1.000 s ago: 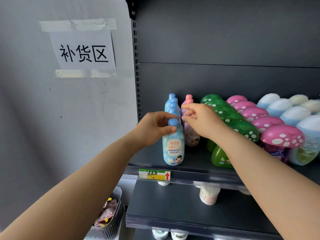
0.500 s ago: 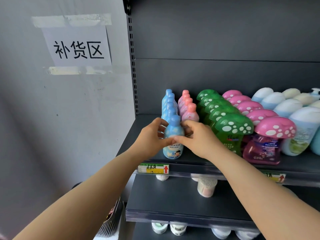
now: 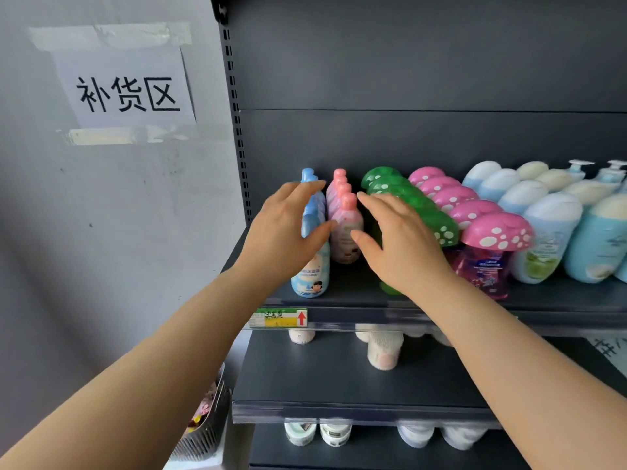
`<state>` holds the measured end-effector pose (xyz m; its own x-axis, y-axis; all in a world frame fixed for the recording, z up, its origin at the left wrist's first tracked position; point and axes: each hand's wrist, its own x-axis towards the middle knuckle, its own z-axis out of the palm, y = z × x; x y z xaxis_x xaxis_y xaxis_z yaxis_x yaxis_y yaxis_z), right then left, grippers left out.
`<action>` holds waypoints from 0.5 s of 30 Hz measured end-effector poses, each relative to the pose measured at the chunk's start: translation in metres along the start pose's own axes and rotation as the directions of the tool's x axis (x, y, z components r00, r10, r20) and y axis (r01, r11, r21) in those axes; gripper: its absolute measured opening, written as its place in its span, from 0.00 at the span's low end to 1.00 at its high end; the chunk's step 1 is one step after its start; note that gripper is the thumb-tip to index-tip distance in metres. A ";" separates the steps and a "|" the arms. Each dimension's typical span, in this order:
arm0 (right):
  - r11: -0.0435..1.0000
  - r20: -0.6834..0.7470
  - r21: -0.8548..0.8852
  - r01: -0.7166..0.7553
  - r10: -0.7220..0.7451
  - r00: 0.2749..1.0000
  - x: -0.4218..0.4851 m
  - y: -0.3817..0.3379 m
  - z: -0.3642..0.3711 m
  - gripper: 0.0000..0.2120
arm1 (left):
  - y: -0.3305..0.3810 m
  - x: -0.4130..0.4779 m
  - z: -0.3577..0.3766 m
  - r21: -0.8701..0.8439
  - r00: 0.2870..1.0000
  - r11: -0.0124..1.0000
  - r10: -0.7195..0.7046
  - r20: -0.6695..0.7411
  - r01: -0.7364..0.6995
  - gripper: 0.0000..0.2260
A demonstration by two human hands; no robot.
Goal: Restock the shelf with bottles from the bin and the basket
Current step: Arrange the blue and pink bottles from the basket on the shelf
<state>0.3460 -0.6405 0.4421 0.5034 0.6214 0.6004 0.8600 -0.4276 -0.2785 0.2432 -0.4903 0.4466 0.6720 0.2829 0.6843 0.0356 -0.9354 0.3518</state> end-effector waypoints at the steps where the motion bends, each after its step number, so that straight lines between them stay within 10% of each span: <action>1: 0.999 -0.014 -0.051 0.007 -0.008 1.000 -0.002 0.007 -0.012 0.28 | 0.016 0.004 0.002 0.018 0.999 0.999 0.043 -0.027 -0.043 0.23; 15: 0.879 -0.146 -0.347 -0.327 0.294 0.945 -0.167 0.214 -0.215 0.29 | 0.301 0.009 0.182 -0.189 0.906 0.906 0.405 0.123 -0.379 0.26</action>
<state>0.4277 -0.9768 0.4430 0.7160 0.3658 0.5946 0.5625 -0.8068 -0.1810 0.3948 -0.8080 0.4419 0.7147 -0.1483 0.6836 -0.3623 -0.9144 0.1805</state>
